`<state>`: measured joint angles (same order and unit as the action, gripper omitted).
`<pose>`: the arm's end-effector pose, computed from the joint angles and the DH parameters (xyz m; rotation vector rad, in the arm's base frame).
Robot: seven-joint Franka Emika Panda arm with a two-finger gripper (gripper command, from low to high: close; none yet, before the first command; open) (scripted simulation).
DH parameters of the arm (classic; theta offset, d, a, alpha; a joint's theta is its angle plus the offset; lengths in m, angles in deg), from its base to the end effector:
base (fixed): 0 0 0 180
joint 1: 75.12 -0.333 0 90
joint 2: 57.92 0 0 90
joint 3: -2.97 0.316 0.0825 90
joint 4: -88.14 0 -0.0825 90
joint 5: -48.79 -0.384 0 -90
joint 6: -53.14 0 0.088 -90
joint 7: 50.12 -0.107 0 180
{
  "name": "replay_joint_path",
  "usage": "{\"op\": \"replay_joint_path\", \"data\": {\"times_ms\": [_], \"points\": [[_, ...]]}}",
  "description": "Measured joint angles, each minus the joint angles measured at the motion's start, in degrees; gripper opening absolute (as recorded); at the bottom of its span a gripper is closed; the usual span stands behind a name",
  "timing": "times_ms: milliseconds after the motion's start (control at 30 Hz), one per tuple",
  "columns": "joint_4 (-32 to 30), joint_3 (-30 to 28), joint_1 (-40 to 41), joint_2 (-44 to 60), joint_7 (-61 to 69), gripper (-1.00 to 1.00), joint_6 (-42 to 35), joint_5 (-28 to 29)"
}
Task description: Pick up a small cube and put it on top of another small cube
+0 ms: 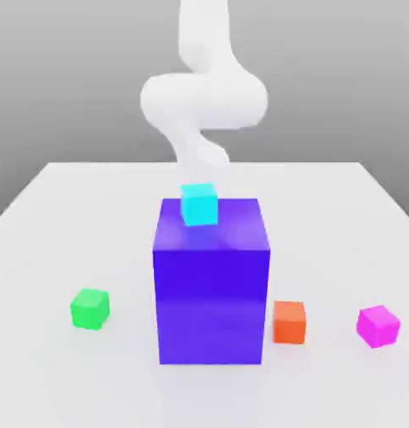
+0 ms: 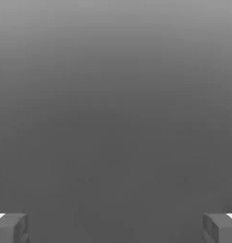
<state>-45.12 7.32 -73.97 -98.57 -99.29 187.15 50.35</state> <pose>0.3805 0.0305 0.6684 -2.5211 1.0517 -0.9733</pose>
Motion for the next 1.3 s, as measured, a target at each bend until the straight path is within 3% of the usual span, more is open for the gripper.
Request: {"op": "replay_joint_path", "data": {"times_ms": [333,600,867,1100,1133,1300], "points": [[-5.9,15.7,1.8,21.0,-15.5,0.00,8.9,9.1],[-10.6,23.8,-1.5,37.9,-28.3,0.00,15.8,17.1],[-15.3,27.4,-8.6,52.2,-35.5,0.00,24.0,17.5],[-13.0,17.0,-17.6,62.4,-44.6,0.00,30.9,28.7],[-12.6,15.0,-19.3,63.8,-45.5,-1.00,31.9,30.0],[-12.6,15.0,-19.3,63.8,-45.6,-1.00,32.0,30.0]]}}
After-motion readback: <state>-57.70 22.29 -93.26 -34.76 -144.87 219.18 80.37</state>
